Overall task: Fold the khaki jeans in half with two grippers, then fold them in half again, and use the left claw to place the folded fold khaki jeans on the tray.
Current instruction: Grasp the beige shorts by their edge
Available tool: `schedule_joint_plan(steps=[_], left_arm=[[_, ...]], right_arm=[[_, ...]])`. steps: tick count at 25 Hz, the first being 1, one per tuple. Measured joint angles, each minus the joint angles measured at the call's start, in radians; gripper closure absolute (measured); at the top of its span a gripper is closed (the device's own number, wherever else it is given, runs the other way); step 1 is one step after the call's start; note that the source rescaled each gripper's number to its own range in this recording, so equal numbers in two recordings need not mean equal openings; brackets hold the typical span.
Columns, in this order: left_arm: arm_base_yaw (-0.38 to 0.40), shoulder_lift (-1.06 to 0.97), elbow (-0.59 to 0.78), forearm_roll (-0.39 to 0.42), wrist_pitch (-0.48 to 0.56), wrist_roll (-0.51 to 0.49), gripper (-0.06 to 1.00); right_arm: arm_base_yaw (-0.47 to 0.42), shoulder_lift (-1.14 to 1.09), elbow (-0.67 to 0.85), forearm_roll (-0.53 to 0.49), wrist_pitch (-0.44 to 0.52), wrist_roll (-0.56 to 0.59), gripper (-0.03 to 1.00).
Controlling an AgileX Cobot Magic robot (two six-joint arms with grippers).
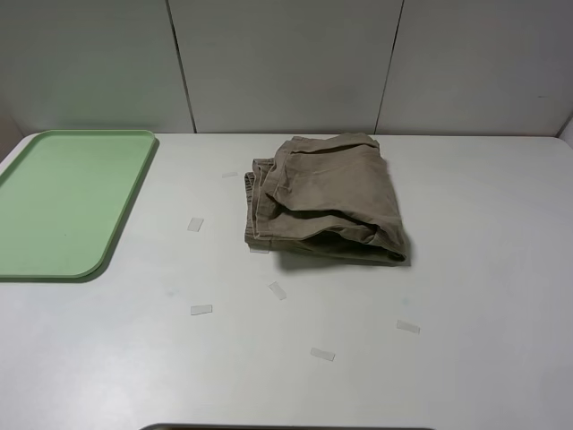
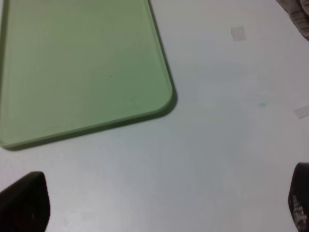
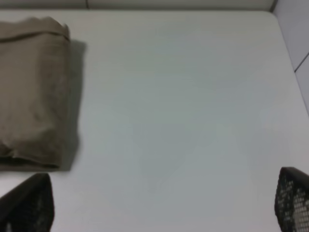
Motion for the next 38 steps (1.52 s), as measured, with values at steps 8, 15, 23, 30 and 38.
schedule_joint_plan(steps=[8, 15, 23, 30, 38], left_arm=[[0.0, 0.0, 0.0, 0.0, 0.0, 0.001, -0.05], [0.0, 0.0, 0.0, 0.0, 0.0, 0.001, -0.05], [0.0, 0.0, 0.0, 0.0, 0.0, 0.001, -0.05], [0.0, 0.0, 0.0, 0.0, 0.0, 0.001, -0.05], [0.0, 0.0, 0.0, 0.0, 0.0, 0.001, -0.05]], right_arm=[[0.0, -0.228, 0.02, 0.014, 0.107, 0.0, -0.03], [0.0, -0.323, 0.07, 0.006, 0.128, 0.0, -0.03], [0.0, -0.42, 0.175, 0.018, 0.118, 0.033, -0.03], [0.0, -0.514, 0.236, 0.051, 0.065, 0.025, -0.03], [0.0, -0.521, 0.304, 0.069, 0.035, 0.003, -0.03]])
